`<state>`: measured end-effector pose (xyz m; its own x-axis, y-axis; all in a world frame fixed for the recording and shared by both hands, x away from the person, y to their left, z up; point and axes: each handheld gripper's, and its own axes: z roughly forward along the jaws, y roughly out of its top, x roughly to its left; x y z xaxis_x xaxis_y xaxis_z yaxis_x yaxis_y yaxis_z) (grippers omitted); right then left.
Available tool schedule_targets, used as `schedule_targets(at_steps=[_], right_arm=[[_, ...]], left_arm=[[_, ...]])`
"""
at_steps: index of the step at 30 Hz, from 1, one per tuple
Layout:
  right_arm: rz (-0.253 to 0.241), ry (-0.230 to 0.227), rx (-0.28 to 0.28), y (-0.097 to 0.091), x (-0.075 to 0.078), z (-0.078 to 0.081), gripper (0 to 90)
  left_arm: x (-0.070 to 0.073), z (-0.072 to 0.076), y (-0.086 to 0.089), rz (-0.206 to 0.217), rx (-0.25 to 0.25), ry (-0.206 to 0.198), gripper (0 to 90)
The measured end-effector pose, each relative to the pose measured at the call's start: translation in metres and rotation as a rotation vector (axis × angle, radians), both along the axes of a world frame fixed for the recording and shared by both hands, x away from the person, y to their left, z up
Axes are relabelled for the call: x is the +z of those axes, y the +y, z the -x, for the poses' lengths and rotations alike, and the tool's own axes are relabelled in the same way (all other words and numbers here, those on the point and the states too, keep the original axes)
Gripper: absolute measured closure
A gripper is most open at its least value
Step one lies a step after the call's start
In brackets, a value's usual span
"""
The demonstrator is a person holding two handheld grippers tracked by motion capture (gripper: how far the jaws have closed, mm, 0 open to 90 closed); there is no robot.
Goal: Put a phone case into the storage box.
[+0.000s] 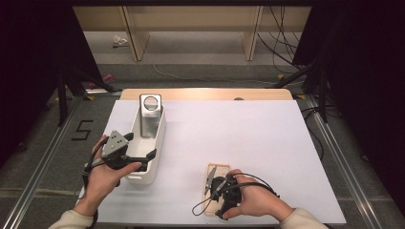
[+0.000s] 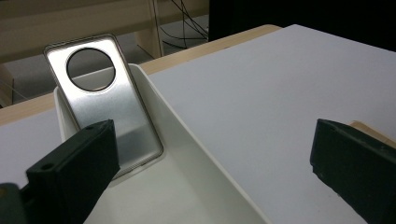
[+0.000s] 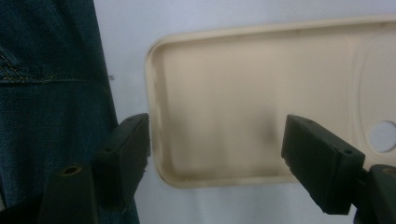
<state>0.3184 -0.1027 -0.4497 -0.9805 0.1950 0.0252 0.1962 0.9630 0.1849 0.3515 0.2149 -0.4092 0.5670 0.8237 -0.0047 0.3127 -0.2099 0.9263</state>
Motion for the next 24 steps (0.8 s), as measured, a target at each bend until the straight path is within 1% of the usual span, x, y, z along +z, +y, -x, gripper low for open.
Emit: schedule_targets(at_steps=[2, 6, 7, 9, 11, 14, 17, 18, 20, 22, 23, 24], right_arm=[[0.013, -0.007, 0.010, 0.002, -0.001, 0.002, 25.1], [0.037, -0.011, 0.029, 0.006, -0.005, 0.007, 26.3], [0.047, -0.026, 0.034, 0.007, -0.006, 0.007, 26.8], [0.059, -0.034, 0.031, 0.009, -0.007, 0.009, 28.1], [0.068, -0.046, 0.041, 0.010, -0.008, 0.011, 32.1], [0.082, -0.063, 0.056, 0.012, -0.009, 0.013, 33.8], [0.090, -0.065, 0.054, 0.013, -0.008, 0.016, 37.3], [0.090, -0.066, 0.050, 0.013, -0.008, 0.017, 39.2], [0.088, -0.068, 0.066, 0.014, -0.008, 0.018, 43.0], [0.092, -0.060, 0.072, 0.015, -0.007, 0.022, 51.4], [0.086, -0.067, 0.089, 0.015, -0.007, 0.023, 53.9], [0.094, -0.070, 0.097, 0.016, -0.006, 0.024, 55.7]], left_arm=[[0.000, 0.000, 0.000, 0.000, 0.006, -0.007, 0.9], [-0.001, 0.000, 0.000, 0.002, 0.007, -0.003, 1.0], [-0.001, -0.001, 0.000, 0.001, 0.006, -0.002, 1.0], [-0.001, 0.000, 0.000, -0.002, 0.003, -0.001, 1.0], [-0.001, 0.000, 0.000, -0.003, 0.000, 0.000, 0.9], [-0.001, 0.000, -0.001, -0.007, -0.004, 0.003, 0.9], [-0.002, 0.000, -0.001, -0.008, -0.005, 0.004, 0.9], [-0.002, 0.000, -0.001, -0.008, -0.006, 0.003, 0.9], [-0.002, 0.000, -0.002, -0.009, -0.007, 0.003, 0.8], [-0.002, 0.000, -0.002, -0.011, -0.009, 0.003, 0.9], [-0.002, 0.000, -0.002, -0.012, -0.009, 0.003, 0.8], [-0.002, 0.000, -0.002, -0.012, -0.010, 0.004, 0.8]])
